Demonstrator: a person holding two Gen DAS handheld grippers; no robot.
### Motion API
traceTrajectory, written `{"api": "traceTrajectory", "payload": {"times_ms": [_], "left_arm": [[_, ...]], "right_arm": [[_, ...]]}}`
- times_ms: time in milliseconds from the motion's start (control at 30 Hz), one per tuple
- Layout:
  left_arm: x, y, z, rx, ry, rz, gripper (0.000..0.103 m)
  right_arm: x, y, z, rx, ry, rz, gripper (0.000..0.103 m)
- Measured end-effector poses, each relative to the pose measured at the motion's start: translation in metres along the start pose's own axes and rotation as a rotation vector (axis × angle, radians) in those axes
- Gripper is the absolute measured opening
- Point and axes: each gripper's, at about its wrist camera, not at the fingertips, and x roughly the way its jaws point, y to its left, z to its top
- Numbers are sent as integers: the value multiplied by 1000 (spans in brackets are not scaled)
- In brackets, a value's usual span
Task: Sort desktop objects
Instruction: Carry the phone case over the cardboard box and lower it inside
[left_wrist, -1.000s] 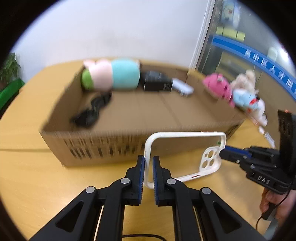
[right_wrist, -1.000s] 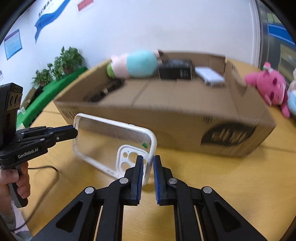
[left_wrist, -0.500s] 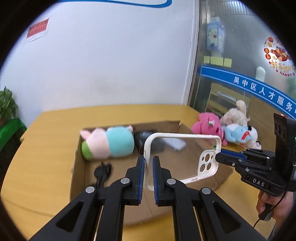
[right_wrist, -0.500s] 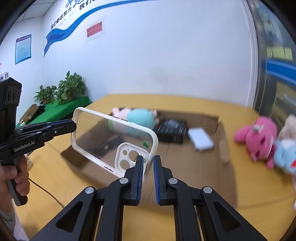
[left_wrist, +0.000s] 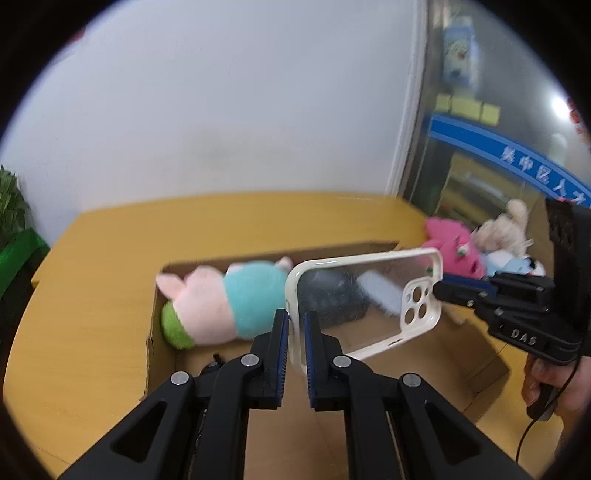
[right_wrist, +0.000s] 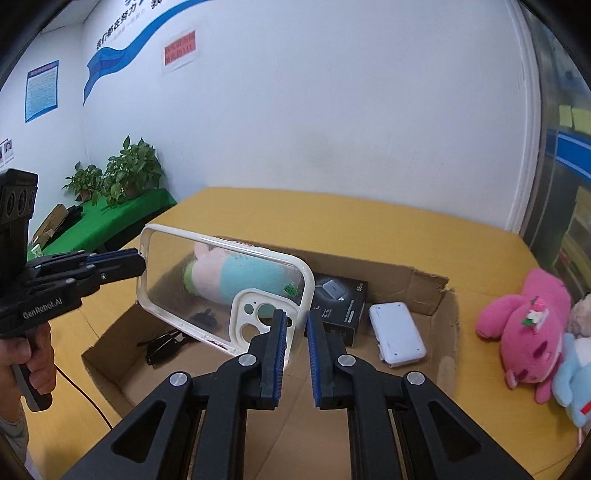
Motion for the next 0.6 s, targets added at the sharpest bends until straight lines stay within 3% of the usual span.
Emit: {"api": "traceTrajectory", "payload": {"times_ms": [267, 400, 600], "left_arm": [[79, 24, -22, -89, 251, -15, 8], [103, 21, -30, -62, 351, 29, 8], [132, 22, -40, -65, 487, 38, 7]], "right_arm": [[87, -24, -21, 36, 215, 30, 12], [128, -37, -40, 85, 369, 69, 12], [150, -47, -50, 137, 497, 94, 13]]}}
